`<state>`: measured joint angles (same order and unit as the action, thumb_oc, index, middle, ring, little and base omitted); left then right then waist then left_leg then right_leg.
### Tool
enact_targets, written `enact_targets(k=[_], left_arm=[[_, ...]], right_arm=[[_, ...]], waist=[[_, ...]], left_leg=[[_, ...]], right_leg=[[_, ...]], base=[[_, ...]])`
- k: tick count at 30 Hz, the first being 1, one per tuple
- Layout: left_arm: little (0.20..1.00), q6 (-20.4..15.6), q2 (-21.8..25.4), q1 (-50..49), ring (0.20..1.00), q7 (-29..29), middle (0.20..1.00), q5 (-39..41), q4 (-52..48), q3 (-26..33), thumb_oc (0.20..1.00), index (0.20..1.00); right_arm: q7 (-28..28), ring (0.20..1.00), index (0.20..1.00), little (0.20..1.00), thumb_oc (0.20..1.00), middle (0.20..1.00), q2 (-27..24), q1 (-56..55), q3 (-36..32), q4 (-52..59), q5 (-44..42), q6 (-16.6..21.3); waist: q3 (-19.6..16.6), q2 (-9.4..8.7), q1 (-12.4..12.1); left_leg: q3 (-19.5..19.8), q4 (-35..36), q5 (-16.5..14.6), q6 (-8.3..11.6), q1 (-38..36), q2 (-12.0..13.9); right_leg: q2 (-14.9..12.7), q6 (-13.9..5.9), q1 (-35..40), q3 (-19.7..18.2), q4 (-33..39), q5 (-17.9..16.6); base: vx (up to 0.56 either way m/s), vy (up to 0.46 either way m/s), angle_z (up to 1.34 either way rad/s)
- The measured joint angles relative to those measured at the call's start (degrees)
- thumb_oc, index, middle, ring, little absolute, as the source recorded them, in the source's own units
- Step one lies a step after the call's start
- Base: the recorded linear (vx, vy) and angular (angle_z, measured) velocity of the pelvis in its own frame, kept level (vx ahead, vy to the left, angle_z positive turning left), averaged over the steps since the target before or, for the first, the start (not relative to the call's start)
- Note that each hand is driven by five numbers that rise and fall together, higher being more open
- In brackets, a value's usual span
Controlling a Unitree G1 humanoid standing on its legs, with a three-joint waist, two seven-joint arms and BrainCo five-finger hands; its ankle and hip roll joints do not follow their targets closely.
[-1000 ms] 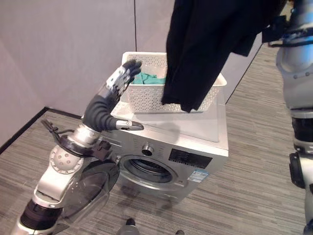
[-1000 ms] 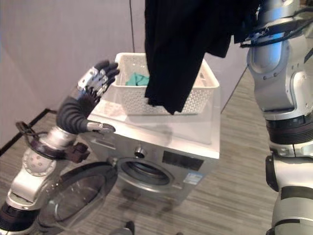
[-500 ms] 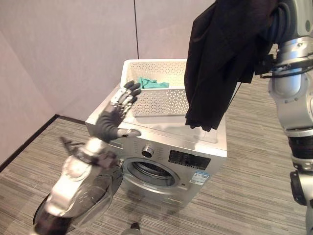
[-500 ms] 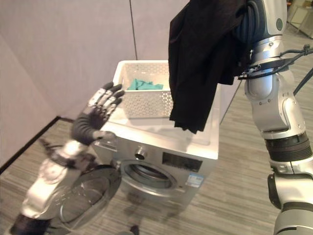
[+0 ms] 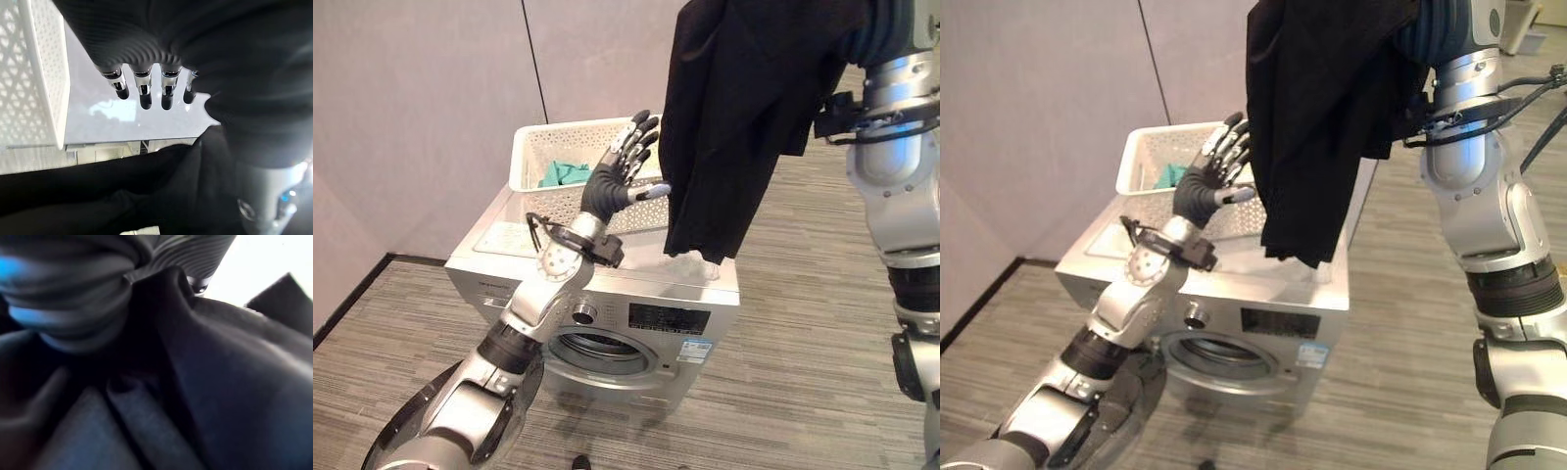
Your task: Grab the laundry basket,head to the washer,open it,put in the laundry and shut it.
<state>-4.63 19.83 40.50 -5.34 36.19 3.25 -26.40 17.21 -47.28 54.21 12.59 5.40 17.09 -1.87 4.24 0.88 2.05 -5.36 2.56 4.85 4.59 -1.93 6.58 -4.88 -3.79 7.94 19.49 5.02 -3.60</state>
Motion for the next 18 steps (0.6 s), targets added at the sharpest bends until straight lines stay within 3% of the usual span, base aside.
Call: enact_targets(k=[6, 12, 18], left_arm=[[1.000, -0.18, -1.38, 5.52, 1.000, -0.90, 1.000, 3.83, 2.64, -4.23, 1.000, 1.000], [1.000, -0.12, -2.95, 6.41, 1.000, -1.05, 1.000, 6.62, 4.17, -6.45, 1.000, 1.000], [1.000, -0.07, -3.35, 6.41, 1.000, -0.68, 1.000, 6.74, 4.16, -6.90, 1.000, 1.000]], right_arm=[[0.30, 0.200, 0.200, 0.200, 0.200, 0.200, -0.04, 0.00, 0.17, 1.17, -2.51, 0.81], [0.28, 0.200, 0.200, 0.200, 0.200, 0.200, -0.01, -0.42, 1.64, 1.75, -4.02, 1.11], [-0.20, 0.200, 0.200, 0.200, 0.200, 0.200, 0.05, -5.34, 1.77, 3.33, -5.91, 1.66]], waist=[[-0.32, 0.50, 0.70], [-1.16, 1.72, 1.89], [-1.20, 1.78, 1.98]], left_leg=[[0.71, 0.73, 0.29, 0.29, 0.10, -0.14], [1.78, 1.17, 0.32, 0.30, -0.08, -0.28], [1.77, 1.81, 0.66, 0.22, -0.49, -0.34]], right_leg=[[0.13, 0.02, 0.38, 0.50, 0.00, 0.44], [0.11, -0.03, 1.17, 1.66, -0.01, 0.85], [0.07, -0.01, 1.17, 1.64, -0.01, 0.89]], base=[[0.00, 0.000, 0.05], [0.02, 0.006, 0.11], [0.01, 0.004, 0.00]])
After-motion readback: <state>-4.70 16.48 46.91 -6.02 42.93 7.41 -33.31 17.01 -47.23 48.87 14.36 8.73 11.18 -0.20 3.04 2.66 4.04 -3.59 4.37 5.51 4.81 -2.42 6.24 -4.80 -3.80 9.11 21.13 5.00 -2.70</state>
